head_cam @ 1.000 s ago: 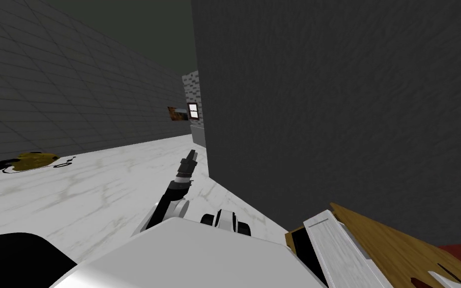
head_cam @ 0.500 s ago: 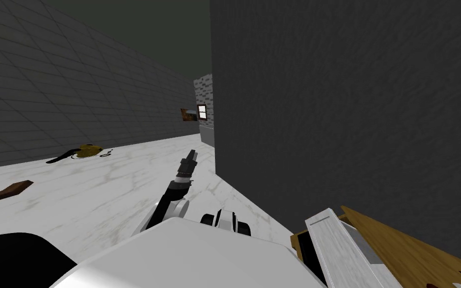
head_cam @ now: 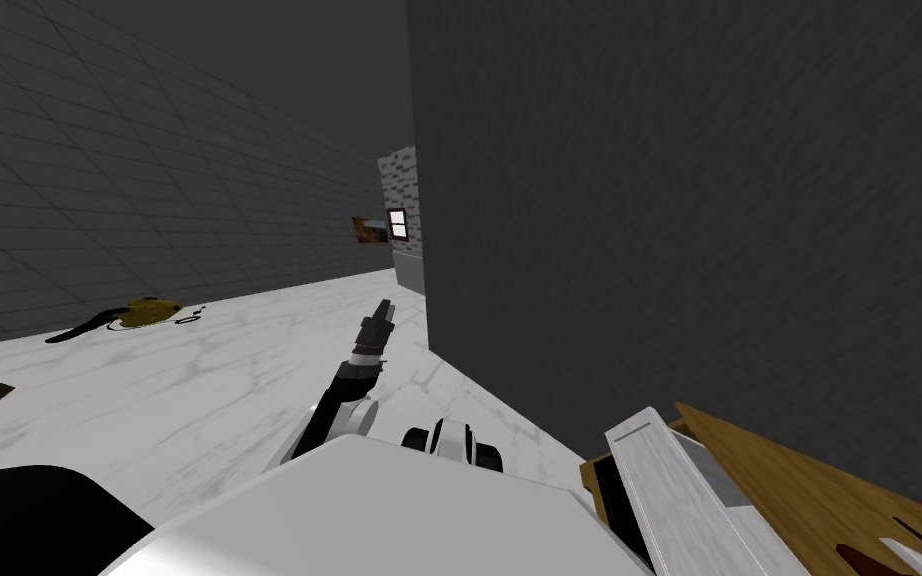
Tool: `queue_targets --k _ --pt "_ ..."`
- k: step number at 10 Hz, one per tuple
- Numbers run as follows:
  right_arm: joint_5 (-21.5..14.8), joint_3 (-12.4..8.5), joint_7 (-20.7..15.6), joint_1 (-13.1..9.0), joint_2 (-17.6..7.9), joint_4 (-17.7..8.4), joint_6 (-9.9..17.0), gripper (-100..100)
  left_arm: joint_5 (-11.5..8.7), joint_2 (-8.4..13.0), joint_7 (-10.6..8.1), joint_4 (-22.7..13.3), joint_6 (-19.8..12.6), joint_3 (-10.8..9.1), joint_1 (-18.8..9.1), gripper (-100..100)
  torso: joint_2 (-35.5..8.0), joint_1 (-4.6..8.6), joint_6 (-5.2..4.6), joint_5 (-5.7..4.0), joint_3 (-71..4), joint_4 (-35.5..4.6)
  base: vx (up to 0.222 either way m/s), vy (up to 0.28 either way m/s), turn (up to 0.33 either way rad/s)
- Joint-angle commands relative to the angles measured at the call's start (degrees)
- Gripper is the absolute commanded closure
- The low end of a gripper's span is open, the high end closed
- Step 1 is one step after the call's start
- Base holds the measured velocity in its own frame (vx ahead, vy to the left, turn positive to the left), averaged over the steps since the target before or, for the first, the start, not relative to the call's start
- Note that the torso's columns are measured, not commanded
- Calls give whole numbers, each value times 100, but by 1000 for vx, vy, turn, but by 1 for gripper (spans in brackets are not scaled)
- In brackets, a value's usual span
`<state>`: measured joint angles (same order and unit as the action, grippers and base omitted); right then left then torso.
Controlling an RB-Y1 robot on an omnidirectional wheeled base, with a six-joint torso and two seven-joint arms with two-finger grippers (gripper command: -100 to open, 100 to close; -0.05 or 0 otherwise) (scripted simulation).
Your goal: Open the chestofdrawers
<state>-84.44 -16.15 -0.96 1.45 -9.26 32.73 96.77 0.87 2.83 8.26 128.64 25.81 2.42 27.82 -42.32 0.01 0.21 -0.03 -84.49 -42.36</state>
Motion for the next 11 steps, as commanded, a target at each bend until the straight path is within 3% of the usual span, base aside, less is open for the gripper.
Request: queue_targets --k 1,2,3,5,6,7,8,9,10,11 --pt "235 454 18 77 -119 196 87 100 0 0 0 0 0 -1 2 0 9 -4 -19 14 -11 4 98 16 -219" --pt "235 623 18 77 -119 196 87 100 0 0 0 0 0 0 1 0 6 -13 -14 19 -13 4 31 4 -51" --pt "467 782 37 173 -234 376 182 100 0 0 0 0 0 0 -1 0 1 -10 11 18 -6 -4 86 20 -264" --pt "467 1134 37 173 -234 376 182 100 0 0 0 0 0 0 1 0 11 -30 -13 30 -20 4 65 20 -133" --pt "467 1164 37 173 -234 376 182 100 0 0 0 0 0 0 -1 0 10 -25 18 31 -15 -5 1 8 23" --pt "700 1379 55 270 -349 555 276 100 0 0 0 0 0 0 -1 0 15 -19 31 36 -19 -8 83 31 -290" --pt "700 1561 55 270 -349 555 276 100 0 0 0 0 0 -1 1 0 32 -32 -13 40 -34 7 107 30 -230" --pt "700 1704 55 270 -349 555 276 100 0 0 0 0 0 0 1 0 30 -35 -4 40 -34 6 43 11 -51" --pt "932 1868 73 366 -463 735 371 100 0 0 0 0 0 0 -1 0 21 -29 30 42 -25 -6 87 26 -274" --pt "932 2046 73 366 -463 735 371 100 0 0 0 0 0 -1 1 0 25 -35 -2 46 -31 1 105 29 -178"
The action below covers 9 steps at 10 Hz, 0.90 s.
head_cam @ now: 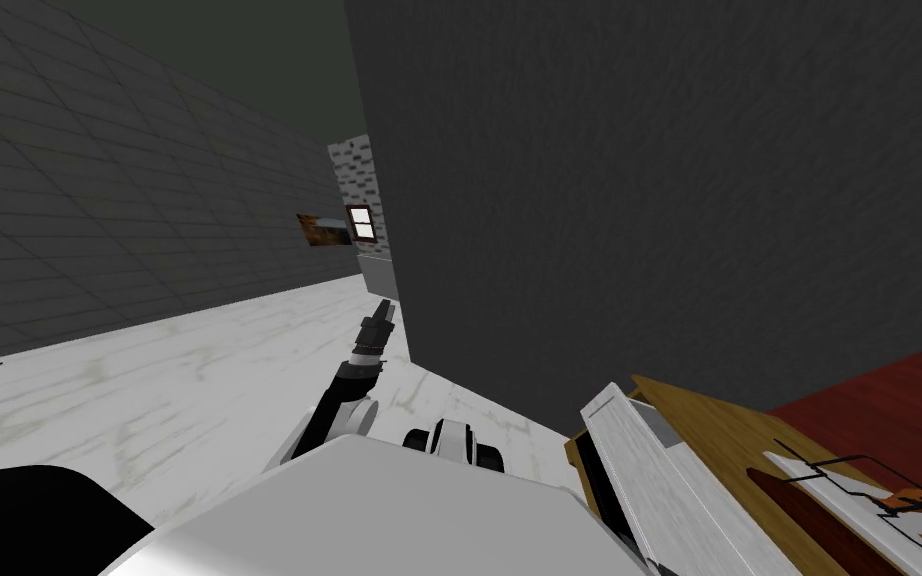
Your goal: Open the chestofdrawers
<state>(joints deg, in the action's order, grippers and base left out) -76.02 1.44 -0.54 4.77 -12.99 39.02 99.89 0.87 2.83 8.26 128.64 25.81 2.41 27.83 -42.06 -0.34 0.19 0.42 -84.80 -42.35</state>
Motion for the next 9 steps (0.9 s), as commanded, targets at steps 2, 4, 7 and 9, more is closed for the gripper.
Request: queue_targets --k 2,4,7,9 --pt "322 626 50 130 -205 286 154 100 0 0 0 0 0 1 -2 0 -10 -3 35 1 7 -10 57 27 -158" --pt "322 962 50 130 -205 286 154 100 0 0 0 0 0 0 -1 0 -5 -8 5 -3 3 -1 62 35 -113" --pt "554 1414 68 226 -320 466 249 100 0 0 0 0 0 0 0 0 9 1 -1 -3 -4 2 60 33 -158" --pt "786 1728 86 322 -434 645 343 100 0 0 0 0 0 1 -2 0 2 9 37 -15 7 -8 67 44 -157"
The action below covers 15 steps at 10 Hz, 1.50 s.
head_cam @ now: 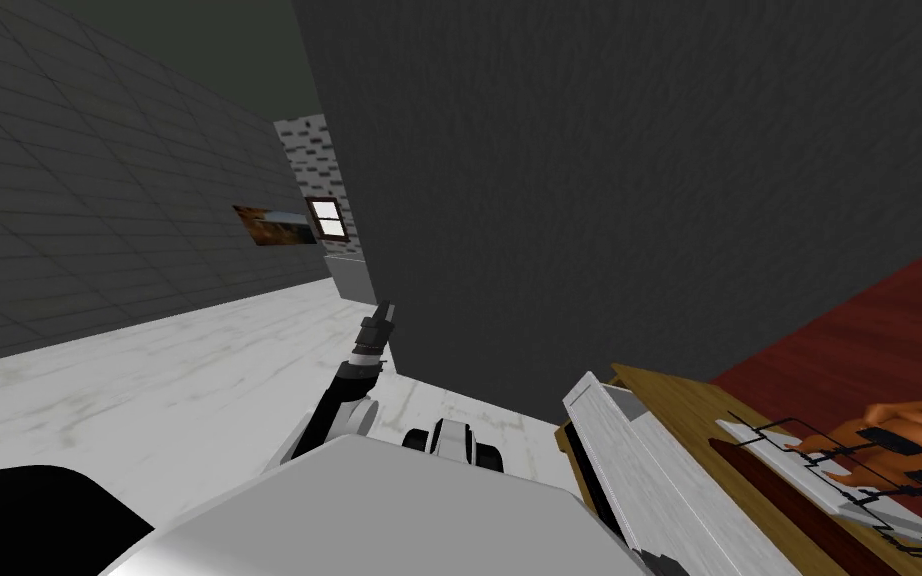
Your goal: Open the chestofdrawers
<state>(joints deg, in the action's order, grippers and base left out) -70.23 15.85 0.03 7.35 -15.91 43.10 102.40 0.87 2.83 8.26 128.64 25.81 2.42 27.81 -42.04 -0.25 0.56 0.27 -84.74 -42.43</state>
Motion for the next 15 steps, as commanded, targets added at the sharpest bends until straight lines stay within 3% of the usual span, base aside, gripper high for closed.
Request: queue_targets --k 1,2,3,5,6,7,8,15 --pt "207 465 29 65 -142 237 93 100 0 0 0 0 0 0 2 0 1 -4 -37 0 -3 8 97 56 -200" --pt "207 634 29 65 -142 237 93 100 0 0 0 0 0 0 1 0 -8 0 -33 -3 2 7 34 14 -46" --pt "439 801 47 161 -257 417 187 100 0 0 0 0 0 0 0 0 -14 15 -6 -8 10 -2 64 41 -220" --pt "439 1149 47 161 -257 417 187 100 0 0 0 0 0 0 1 0 -13 17 -45 -18 9 11 67 33 -126" --pt "439 1207 47 161 -257 417 187 100 0 0 0 0 0 0 0 0 -17 24 -25 -24 15 5 5 11 1" --pt "671 1421 66 257 -372 596 282 100 0 0 0 0 0 0 -1 0 -13 32 -12 -28 17 2 65 39 -525" --pt "658 1189 -207 167 -561 683 99 -100 0 0 0 0 0 0 0 0 11 20 -19 -27 3 9 -10 94 -36" --pt "893 878 -946 -144 -1253 1150 -366 -100 0 0 0 0 0 0 -1 0 -9 33 -57 -29 7 19 -76 75 -10"
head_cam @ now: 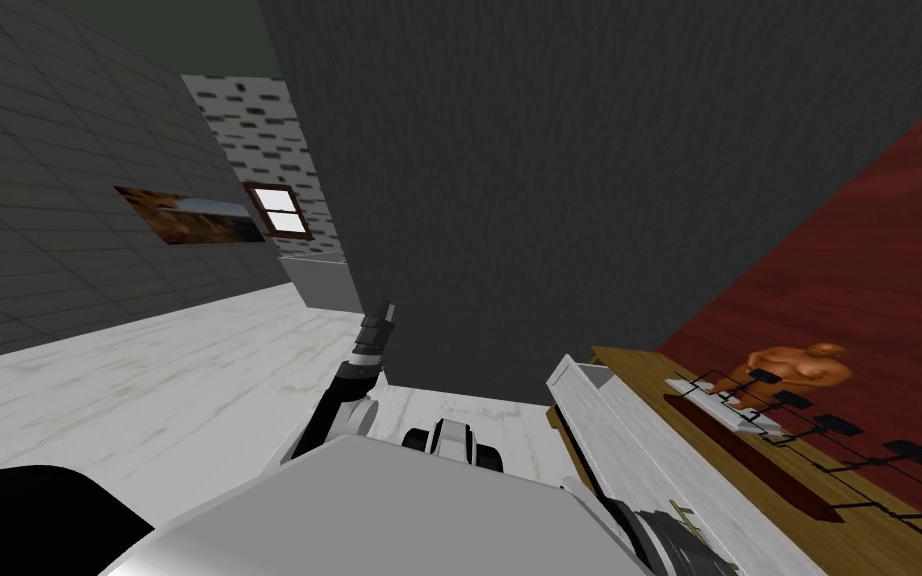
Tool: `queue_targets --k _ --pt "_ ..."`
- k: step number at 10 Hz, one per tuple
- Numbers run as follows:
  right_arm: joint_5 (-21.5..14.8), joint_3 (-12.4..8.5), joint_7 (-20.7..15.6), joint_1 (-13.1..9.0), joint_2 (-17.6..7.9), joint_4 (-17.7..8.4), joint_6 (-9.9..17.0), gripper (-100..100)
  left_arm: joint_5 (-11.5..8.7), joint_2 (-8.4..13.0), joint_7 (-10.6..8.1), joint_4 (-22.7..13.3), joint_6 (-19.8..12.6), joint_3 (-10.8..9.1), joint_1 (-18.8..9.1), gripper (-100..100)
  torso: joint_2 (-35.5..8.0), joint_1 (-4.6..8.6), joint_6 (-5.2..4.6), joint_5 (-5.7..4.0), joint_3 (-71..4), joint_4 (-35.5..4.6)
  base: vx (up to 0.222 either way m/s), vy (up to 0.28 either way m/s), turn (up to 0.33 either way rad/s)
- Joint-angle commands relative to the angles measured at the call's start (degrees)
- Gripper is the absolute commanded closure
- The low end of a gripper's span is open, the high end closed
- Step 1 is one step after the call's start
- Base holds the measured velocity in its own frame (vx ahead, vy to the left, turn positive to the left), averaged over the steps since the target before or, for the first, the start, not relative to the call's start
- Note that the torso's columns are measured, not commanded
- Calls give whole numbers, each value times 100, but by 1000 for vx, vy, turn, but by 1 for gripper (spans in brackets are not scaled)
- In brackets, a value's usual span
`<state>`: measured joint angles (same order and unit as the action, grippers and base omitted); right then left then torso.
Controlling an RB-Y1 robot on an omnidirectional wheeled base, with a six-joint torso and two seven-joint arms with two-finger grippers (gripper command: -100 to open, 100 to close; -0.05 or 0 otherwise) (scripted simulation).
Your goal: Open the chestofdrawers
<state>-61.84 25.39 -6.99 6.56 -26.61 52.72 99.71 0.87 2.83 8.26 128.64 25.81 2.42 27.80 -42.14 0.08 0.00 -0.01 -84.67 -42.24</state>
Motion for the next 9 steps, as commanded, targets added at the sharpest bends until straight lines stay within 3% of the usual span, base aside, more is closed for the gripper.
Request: queue_targets --k 1,2,3,4,9 --pt "94 -128 -366 -117 -298 266 -175 -100 0 0 0 0 0 0 0 0 -7 -8 2 1 4 -2 -71 75 -13" --pt "133 -180 -489 -169 -413 344 -252 -100 0 0 0 0 0 0 0 0 -23 -27 2 22 9 -12 -72 92 -17" --pt "114 -130 -432 -101 -313 349 -185 -100 0 0 0 0 0 0 0 0 -32 -55 4 46 9 -20 -25 36 5" --pt "123 -132 -469 -105 -318 365 -217 0 0 0 0 0 0 0 0 0 -26 -53 -5 43 5 -15 0 0 0" --pt "144 -109 -474 -88 -265 361 -261 0 0 0 0 0 0 0 0 0 -22 -23 -1 18 10 -10 0 0 0"
